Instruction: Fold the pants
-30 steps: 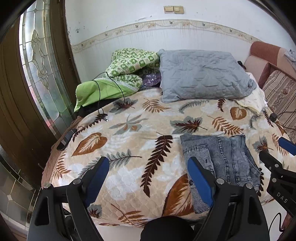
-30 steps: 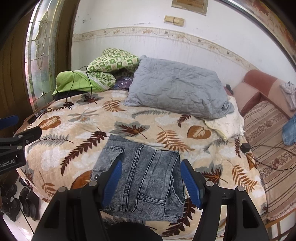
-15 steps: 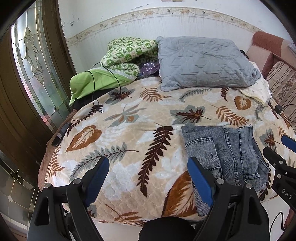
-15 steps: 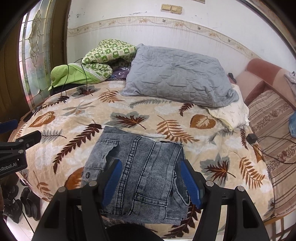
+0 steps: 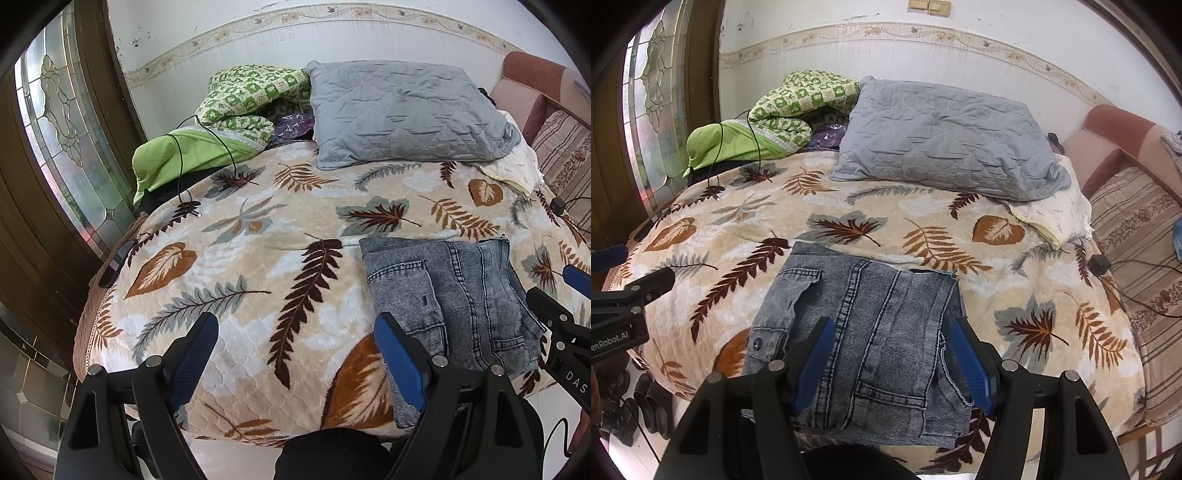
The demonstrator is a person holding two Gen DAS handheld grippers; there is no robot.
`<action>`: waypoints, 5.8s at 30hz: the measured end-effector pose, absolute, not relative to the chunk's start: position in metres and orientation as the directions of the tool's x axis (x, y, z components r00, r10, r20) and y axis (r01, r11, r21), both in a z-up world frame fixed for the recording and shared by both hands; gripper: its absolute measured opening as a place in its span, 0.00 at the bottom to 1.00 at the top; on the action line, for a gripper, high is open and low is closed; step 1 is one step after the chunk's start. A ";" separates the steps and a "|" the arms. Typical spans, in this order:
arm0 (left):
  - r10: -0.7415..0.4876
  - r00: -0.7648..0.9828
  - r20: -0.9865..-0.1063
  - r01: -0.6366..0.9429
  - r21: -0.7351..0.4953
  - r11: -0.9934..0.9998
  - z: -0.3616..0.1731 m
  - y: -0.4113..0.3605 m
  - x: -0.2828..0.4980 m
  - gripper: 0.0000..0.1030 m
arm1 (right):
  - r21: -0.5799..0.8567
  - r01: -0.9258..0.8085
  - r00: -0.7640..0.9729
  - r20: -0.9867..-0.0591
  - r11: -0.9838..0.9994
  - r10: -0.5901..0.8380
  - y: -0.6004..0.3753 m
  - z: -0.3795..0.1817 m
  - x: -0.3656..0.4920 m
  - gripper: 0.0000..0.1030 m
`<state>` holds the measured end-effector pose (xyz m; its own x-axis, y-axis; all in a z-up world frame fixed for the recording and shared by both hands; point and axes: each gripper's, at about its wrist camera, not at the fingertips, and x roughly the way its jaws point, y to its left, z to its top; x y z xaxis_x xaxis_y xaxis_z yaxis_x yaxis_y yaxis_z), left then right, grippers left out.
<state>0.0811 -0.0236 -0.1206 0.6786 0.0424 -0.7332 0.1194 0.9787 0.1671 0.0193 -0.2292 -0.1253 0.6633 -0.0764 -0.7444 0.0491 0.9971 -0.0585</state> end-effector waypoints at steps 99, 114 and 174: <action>-0.344 0.448 -0.825 0.411 -0.152 0.899 -0.228 -0.100 0.164 0.48 | 0.389 0.080 0.545 -0.788 0.918 0.287 -0.317 -0.239 0.072 0.53; -0.379 0.342 -0.860 0.314 -0.275 0.909 -0.243 -0.082 0.172 0.79 | 0.421 0.096 0.544 -0.781 0.902 0.306 -0.323 -0.249 0.069 0.55; -0.251 0.517 -0.818 0.264 -0.126 0.956 -0.216 -0.088 0.298 0.37 | 0.143 -0.017 0.650 -0.751 0.990 0.120 -0.276 -0.226 0.209 0.42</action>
<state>0.2982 -0.0880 -0.2157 0.5174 -0.2509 -0.8182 0.2638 0.9563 -0.1264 0.2085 -0.2763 -0.2261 0.6499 0.1196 -0.7505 -0.0174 0.9896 0.1427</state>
